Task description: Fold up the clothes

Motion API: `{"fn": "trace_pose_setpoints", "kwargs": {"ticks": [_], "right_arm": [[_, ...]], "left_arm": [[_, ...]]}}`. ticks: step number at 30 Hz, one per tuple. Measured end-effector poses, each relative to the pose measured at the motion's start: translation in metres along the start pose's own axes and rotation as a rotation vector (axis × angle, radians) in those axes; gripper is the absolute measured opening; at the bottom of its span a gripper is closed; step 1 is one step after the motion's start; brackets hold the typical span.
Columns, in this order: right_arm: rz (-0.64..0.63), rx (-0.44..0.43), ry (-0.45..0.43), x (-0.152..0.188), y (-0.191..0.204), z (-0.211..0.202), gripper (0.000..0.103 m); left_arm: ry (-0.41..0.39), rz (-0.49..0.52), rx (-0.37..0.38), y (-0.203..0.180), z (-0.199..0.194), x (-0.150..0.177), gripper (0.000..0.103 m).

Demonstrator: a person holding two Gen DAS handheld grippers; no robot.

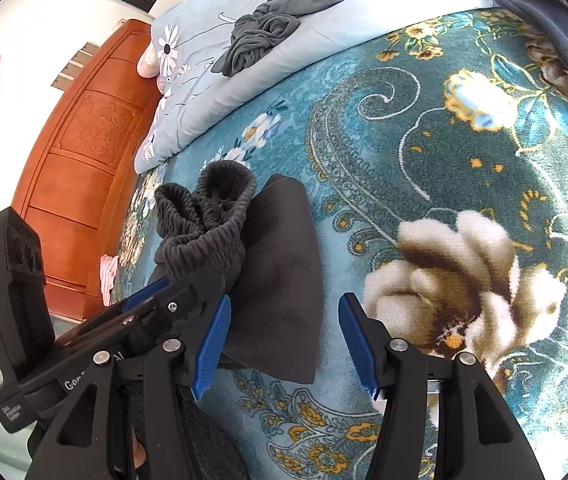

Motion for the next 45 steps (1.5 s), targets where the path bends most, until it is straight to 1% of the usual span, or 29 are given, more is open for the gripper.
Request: {"fn": "trace_pose_setpoints", "kwargs": {"ticks": [1, 4, 6, 9, 10, 12, 14, 15, 19, 22, 26, 27, 29, 31, 32, 34, 37, 39, 40, 41, 42, 43, 44, 45], "right_arm": [[0.000, -0.001, -0.001, 0.000, 0.000, -0.001, 0.058], [0.001, -0.004, -0.004, -0.001, -0.001, -0.002, 0.058], [0.005, -0.008, -0.007, -0.002, -0.002, -0.003, 0.058], [0.016, -0.017, -0.019, -0.004, -0.005, -0.006, 0.058], [0.020, -0.019, -0.024, -0.005, -0.006, -0.008, 0.058], [0.030, -0.021, -0.030, -0.007, -0.009, -0.012, 0.058], [0.037, -0.027, -0.032, -0.010, -0.010, -0.013, 0.058], [0.040, -0.029, -0.033, -0.012, -0.011, -0.014, 0.058], [0.037, -0.071, -0.020, -0.021, 0.003, -0.009, 0.058], [-0.011, -0.106, -0.025, -0.032, 0.033, -0.005, 0.058], [-0.154, -0.119, -0.064, -0.056, 0.084, -0.004, 0.058], [-0.192, -0.121, -0.075, -0.062, 0.097, -0.003, 0.061], [-0.252, -0.106, -0.056, -0.070, 0.116, 0.009, 0.070], [-0.312, -0.085, -0.024, -0.079, 0.133, 0.027, 0.070], [-0.334, -0.063, -0.004, -0.081, 0.138, 0.036, 0.070], [-0.375, -0.004, 0.033, -0.083, 0.146, 0.056, 0.070], [-0.415, 0.002, 0.057, -0.077, 0.155, 0.066, 0.070], [-0.422, 0.008, 0.053, -0.074, 0.153, 0.065, 0.069], [-0.425, 0.011, 0.051, -0.072, 0.151, 0.065, 0.068], [-0.412, 0.023, 0.049, -0.073, 0.148, 0.064, 0.056], [-0.398, 0.035, 0.047, -0.073, 0.144, 0.063, 0.037], [-0.385, 0.047, 0.045, -0.074, 0.140, 0.062, 0.031], [-0.370, 0.026, 0.045, -0.074, 0.137, 0.059, 0.026], [-0.354, 0.003, 0.046, -0.073, 0.135, 0.056, 0.026]], "left_arm": [[0.001, -0.005, 0.010, 0.001, -0.001, 0.000, 0.067], [-0.009, -0.036, 0.071, 0.004, -0.014, 0.000, 0.067], [-0.022, -0.067, 0.125, 0.008, -0.027, -0.002, 0.067], [-0.093, -0.147, 0.206, 0.028, -0.058, -0.009, 0.067], [-0.138, -0.186, 0.214, 0.041, -0.072, -0.013, 0.067], [-0.213, -0.262, 0.192, 0.068, -0.094, -0.018, 0.070], [-0.279, -0.356, 0.138, 0.102, -0.111, -0.022, 0.072], [-0.294, -0.398, 0.116, 0.116, -0.114, -0.022, 0.072], [-0.304, -0.541, 0.051, 0.164, -0.111, -0.019, 0.072], [-0.305, -0.608, 0.061, 0.182, -0.098, -0.014, 0.072], [-0.291, -0.669, 0.096, 0.194, -0.080, -0.002, 0.072], [-0.287, -0.677, 0.106, 0.194, -0.078, -0.001, 0.072], [-0.297, -0.670, 0.114, 0.195, -0.078, -0.002, 0.072], [-0.272, -0.646, 0.109, 0.193, -0.074, -0.004, 0.072], [-0.247, -0.633, 0.108, 0.192, -0.071, -0.004, 0.072], [-0.168, -0.614, 0.082, 0.191, -0.062, -0.004, 0.072], [-0.093, -0.600, 0.062, 0.193, -0.053, -0.006, 0.072], [-0.037, -0.557, 0.007, 0.193, -0.050, -0.008, 0.073], [0.003, -0.525, -0.044, 0.192, -0.047, -0.008, 0.073], [0.031, -0.509, -0.067, 0.192, -0.044, -0.007, 0.073], [0.043, -0.509, -0.060, 0.192, -0.042, -0.005, 0.073], [0.055, -0.510, -0.052, 0.193, -0.040, -0.003, 0.073], [0.066, -0.515, -0.043, 0.193, -0.037, -0.001, 0.072], [0.075, -0.520, -0.041, 0.195, -0.035, 0.001, 0.072]]}}
Point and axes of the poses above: each gripper's, at about its wrist camera, not at the fingertips, and z roughly the way its jaws point, y to its left, x to its underside, the point moved 3 cm from there along z, roughly the way its jaws point, and after that the axes turned 14 degrees about x, right-handed, at the moved point
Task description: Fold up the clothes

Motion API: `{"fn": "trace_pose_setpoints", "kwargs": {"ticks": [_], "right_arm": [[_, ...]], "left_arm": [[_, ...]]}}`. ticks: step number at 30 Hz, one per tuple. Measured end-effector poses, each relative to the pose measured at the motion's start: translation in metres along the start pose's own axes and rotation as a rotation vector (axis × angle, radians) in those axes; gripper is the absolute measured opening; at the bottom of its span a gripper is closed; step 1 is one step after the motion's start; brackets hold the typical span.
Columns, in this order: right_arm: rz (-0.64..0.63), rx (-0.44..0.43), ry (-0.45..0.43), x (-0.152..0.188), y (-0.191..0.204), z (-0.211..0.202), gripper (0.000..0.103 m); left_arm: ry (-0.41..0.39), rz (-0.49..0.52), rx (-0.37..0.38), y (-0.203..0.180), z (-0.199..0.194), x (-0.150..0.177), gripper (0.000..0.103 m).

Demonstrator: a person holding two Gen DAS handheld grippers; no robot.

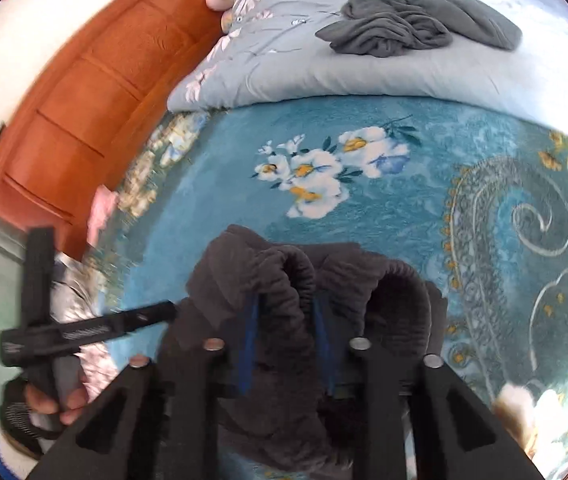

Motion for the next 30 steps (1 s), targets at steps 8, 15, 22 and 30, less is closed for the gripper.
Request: {"fn": "trace_pose_setpoints", "kwargs": {"ticks": [8, 15, 22, 30], "right_arm": [[-0.036, -0.052, -0.031, 0.005, 0.002, -0.017, 0.028], [-0.132, -0.072, -0.029, -0.012, 0.021, -0.009, 0.028], [-0.146, -0.118, 0.101, -0.017, 0.022, 0.022, 0.046], [0.179, -0.318, 0.119, -0.022, -0.007, 0.038, 0.049]], "left_arm": [[0.018, -0.024, -0.018, 0.000, 0.007, 0.004, 0.072], [0.020, -0.022, -0.017, 0.000, 0.010, 0.002, 0.072], [0.030, -0.030, -0.010, -0.001, 0.015, 0.001, 0.072], [0.023, -0.077, 0.037, 0.004, 0.014, 0.003, 0.072]]}}
Point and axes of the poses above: each gripper's, at about its wrist camera, not at the fingertips, and z roughly the way its jaws point, y to its left, x to its underside, the point moved 3 cm from there along z, roughly the way its jaws point, and after that the axes turned 14 degrees about x, right-handed, at the moved point
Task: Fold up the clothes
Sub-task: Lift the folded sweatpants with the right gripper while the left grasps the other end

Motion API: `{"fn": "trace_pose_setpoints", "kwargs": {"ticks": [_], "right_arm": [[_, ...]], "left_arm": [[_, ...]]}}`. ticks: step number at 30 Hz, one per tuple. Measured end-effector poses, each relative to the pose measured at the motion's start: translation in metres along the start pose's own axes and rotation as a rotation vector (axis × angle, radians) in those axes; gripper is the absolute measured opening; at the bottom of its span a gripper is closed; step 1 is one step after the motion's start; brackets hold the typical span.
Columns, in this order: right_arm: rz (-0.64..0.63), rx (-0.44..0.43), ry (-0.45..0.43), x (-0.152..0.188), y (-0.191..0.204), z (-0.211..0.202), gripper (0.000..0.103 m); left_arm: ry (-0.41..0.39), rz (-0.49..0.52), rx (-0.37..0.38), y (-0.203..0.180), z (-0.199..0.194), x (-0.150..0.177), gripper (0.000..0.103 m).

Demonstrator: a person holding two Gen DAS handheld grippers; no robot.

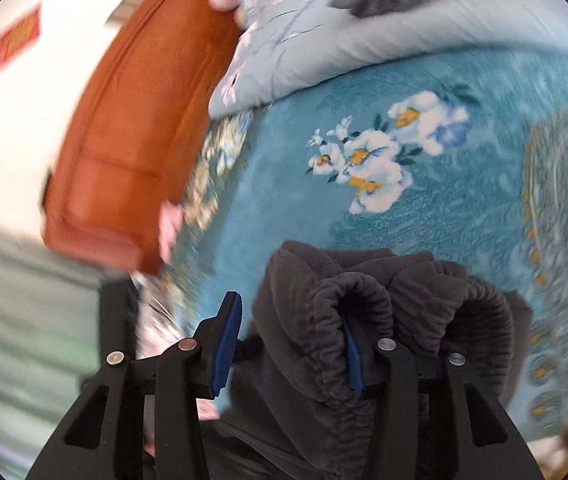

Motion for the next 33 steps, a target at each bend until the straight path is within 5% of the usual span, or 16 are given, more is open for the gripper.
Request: {"fn": "trace_pose_setpoints", "kwargs": {"ticks": [2, 6, 11, 14, 18, 23, 31, 33], "right_arm": [[0.071, -0.038, 0.001, -0.001, -0.006, -0.001, 0.045], [0.091, -0.053, -0.004, -0.001, -0.002, -0.009, 0.014], [0.086, -0.224, -0.052, 0.001, 0.016, -0.048, 0.012], [0.056, -0.247, -0.103, 0.003, 0.023, -0.073, 0.012], [0.175, -0.254, -0.181, 0.005, -0.019, -0.089, 0.007], [0.327, -0.185, -0.189, 0.016, -0.080, -0.087, 0.007], [0.194, -0.148, -0.131, 0.013, -0.051, -0.066, 0.008], [0.163, -0.114, -0.109, 0.012, -0.046, -0.058, 0.031]], "left_arm": [[-0.005, -0.003, 0.012, -0.001, 0.000, 0.000, 0.072], [-0.026, 0.017, 0.103, -0.006, -0.004, 0.001, 0.072], [-0.049, -0.010, 0.249, -0.003, -0.010, 0.000, 0.073], [-0.047, -0.065, 0.294, 0.006, -0.009, -0.002, 0.073], [-0.029, -0.120, 0.309, 0.013, -0.004, -0.005, 0.073], [-0.001, -0.075, 0.254, 0.006, 0.001, -0.005, 0.073], [0.045, 0.079, 0.093, -0.014, 0.009, -0.002, 0.073], [0.048, 0.091, 0.086, -0.015, 0.010, -0.002, 0.073]]}}
Point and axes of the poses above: each gripper's, at about its wrist camera, not at the fingertips, and z roughly the way its jaws point, y to its left, x to its underside, the point moved 3 cm from there along z, roughly the way its jaws point, and after that the axes turned 14 degrees about x, right-handed, at the moved point
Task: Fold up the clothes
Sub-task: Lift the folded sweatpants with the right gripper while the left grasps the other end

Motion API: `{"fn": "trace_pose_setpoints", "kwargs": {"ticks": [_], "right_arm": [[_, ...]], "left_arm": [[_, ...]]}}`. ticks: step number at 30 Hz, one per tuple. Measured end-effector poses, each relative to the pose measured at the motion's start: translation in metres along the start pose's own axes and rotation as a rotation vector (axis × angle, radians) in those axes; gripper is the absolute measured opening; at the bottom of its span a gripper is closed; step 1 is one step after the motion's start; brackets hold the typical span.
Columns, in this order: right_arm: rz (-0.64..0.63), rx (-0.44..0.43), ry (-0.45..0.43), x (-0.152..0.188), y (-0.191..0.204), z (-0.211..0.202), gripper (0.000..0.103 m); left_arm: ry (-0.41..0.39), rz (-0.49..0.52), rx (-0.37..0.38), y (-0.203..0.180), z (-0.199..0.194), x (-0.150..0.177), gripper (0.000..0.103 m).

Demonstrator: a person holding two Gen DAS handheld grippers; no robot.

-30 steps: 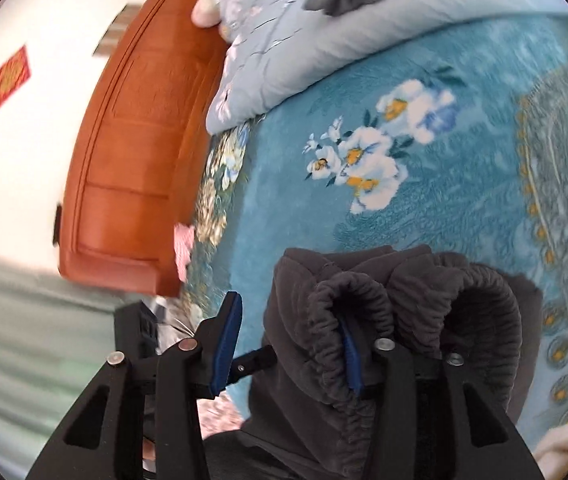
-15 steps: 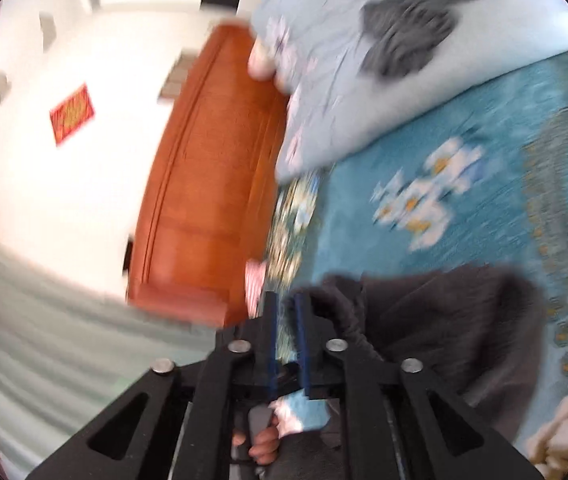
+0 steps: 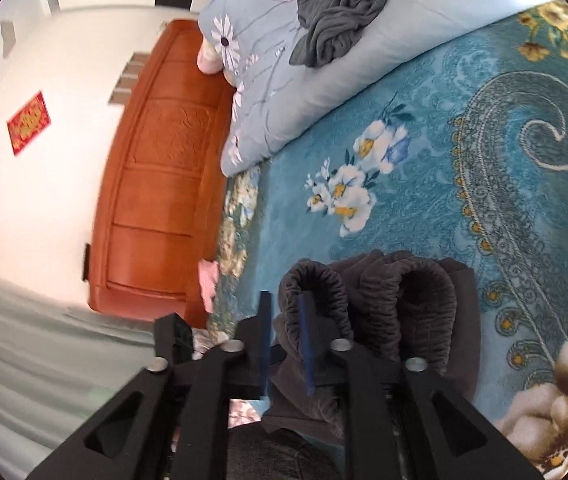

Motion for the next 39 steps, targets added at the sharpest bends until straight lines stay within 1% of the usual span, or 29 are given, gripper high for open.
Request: {"fn": "trace_pose_setpoints", "kwargs": {"ticks": [1, 2, 7, 13, 14, 16, 17, 18, 20, 23, 25, 27, 29, 32, 34, 36, 37, 39], "right_arm": [[-0.015, 0.015, 0.011, 0.002, 0.001, 0.005, 0.039], [-0.022, 0.015, 0.020, 0.003, 0.002, 0.008, 0.044], [-0.050, 0.023, 0.060, 0.006, 0.011, 0.028, 0.044], [0.007, 0.061, 0.102, 0.000, 0.009, 0.057, 0.044], [0.009, 0.058, 0.099, 0.001, 0.010, 0.057, 0.042], [0.011, 0.045, 0.098, 0.002, 0.014, 0.054, 0.025], [0.009, 0.037, 0.099, 0.003, 0.016, 0.052, 0.013], [0.008, 0.028, 0.100, 0.004, 0.018, 0.050, 0.012], [0.014, -0.036, 0.101, 0.005, 0.026, 0.042, 0.011], [0.018, -0.137, 0.095, 0.008, 0.038, 0.027, 0.011], [0.014, -0.211, 0.079, 0.010, 0.046, 0.011, 0.011], [0.054, -0.250, 0.043, 0.013, 0.034, -0.004, 0.011], [0.097, -0.200, 0.007, 0.015, 0.011, -0.011, 0.010], [0.166, 0.027, 0.002, 0.025, -0.044, -0.001, 0.010], [0.232, 0.026, 0.020, 0.031, -0.066, 0.009, 0.010], [0.257, 0.011, 0.003, 0.033, -0.073, 0.012, 0.010], [0.248, 0.020, 0.004, 0.031, -0.071, 0.013, 0.010], [0.228, 0.040, 0.008, 0.026, -0.065, 0.016, 0.011]], "left_arm": [[-0.001, 0.000, 0.004, 0.000, 0.000, 0.000, 0.073], [-0.002, 0.000, 0.008, 0.000, 0.000, 0.000, 0.073], [-0.007, -0.001, 0.028, 0.000, -0.001, 0.000, 0.073], [-0.015, -0.011, 0.060, 0.001, -0.002, 0.000, 0.073], [-0.026, -0.044, 0.098, 0.006, -0.005, 0.000, 0.073], [-0.052, -0.110, 0.180, 0.015, -0.010, 0.000, 0.073], [-0.064, -0.142, 0.221, 0.020, -0.013, 0.000, 0.073], [-0.075, -0.173, 0.259, 0.025, -0.016, 0.001, 0.073], [-0.082, -0.196, 0.295, 0.029, -0.019, 0.001, 0.073], [-0.094, -0.165, 0.309, 0.024, -0.025, 0.002, 0.073], [-0.086, -0.137, 0.288, 0.020, -0.026, 0.001, 0.074], [-0.069, -0.113, 0.252, 0.016, -0.025, 0.000, 0.074], [-0.046, -0.096, 0.213, 0.015, -0.023, 0.000, 0.074], [-0.020, -0.072, 0.156, 0.014, -0.018, -0.001, 0.074], [-0.012, -0.054, 0.103, 0.012, -0.015, -0.001, 0.074], [0.002, -0.049, 0.055, 0.012, -0.011, -0.004, 0.074], [0.010, -0.052, 0.039, 0.013, -0.008, -0.005, 0.074], [0.019, -0.064, 0.039, 0.016, -0.006, -0.008, 0.074]]}}
Point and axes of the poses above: each gripper's, at about its wrist camera, not at the fingertips, and z roughly the way its jaws point, y to its left, x to its underside, the point moved 3 cm from there along z, roughly the way its jaws point, and after that the axes turned 14 degrees about x, right-handed, at the moved point
